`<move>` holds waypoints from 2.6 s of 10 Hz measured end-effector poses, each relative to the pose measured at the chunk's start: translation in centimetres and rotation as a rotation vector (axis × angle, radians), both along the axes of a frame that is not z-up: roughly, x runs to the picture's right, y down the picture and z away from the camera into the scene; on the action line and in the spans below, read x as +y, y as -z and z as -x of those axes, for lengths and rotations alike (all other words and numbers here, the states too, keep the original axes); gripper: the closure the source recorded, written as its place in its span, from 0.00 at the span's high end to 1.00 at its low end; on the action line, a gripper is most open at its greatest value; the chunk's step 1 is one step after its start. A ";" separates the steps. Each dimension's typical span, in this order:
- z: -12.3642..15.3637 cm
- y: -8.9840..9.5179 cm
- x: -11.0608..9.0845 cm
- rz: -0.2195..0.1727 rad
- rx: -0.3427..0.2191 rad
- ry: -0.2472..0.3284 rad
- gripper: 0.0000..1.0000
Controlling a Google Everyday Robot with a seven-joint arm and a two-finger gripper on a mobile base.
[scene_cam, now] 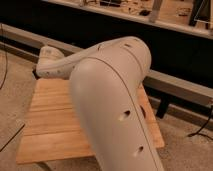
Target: Place the pepper in the ceramic cup
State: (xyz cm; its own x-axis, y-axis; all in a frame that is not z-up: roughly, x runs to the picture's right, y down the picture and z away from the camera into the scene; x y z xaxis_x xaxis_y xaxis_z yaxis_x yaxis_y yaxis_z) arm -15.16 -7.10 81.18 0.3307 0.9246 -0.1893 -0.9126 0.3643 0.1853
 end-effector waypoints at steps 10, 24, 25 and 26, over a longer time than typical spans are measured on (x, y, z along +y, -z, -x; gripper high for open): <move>-2.1 -3.8 1.6 0.064 0.019 -0.053 0.00; -1.5 -4.7 3.3 0.124 -0.008 -0.103 0.00; -1.5 -5.0 3.4 0.130 -0.010 -0.104 0.00; -1.5 -5.2 3.5 0.134 -0.010 -0.103 0.00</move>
